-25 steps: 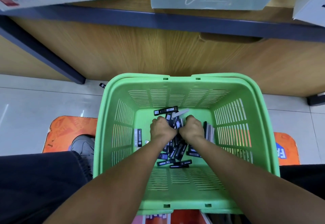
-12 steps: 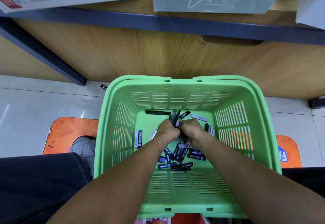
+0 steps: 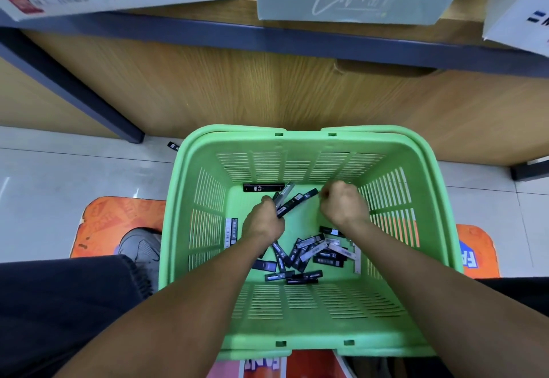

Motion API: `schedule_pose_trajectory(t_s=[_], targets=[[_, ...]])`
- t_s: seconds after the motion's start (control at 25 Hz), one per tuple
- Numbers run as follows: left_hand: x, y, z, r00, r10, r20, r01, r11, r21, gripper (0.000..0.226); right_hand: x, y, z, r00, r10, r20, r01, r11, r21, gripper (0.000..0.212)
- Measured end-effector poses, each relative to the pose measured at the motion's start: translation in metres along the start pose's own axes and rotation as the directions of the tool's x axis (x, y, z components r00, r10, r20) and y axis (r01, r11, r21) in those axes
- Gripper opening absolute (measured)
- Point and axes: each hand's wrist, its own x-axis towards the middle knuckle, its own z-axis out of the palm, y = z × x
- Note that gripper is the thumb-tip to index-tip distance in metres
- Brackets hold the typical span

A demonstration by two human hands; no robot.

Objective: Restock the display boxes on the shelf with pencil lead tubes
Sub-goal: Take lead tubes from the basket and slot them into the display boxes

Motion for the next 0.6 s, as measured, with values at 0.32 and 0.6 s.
schedule_pose_trajectory(t_s=[0.32, 0.6], targets=[[-0.019, -0.017, 0.006, 1.0, -0.013, -0.014, 0.016, 0.966, 0.256, 0.045, -0.018, 0.031, 0.035, 0.943, 0.191, 0.273, -0.115, 0.955, -0.272, 0.071], [-0.021, -0.008, 0.019, 0.999, 0.005, 0.033, -0.008, 0.995, 0.101, 0.015, -0.02, 0.023, 0.043, 0.953, 0.07, 0.295, -0.104, 0.989, 0.103, 0.083]])
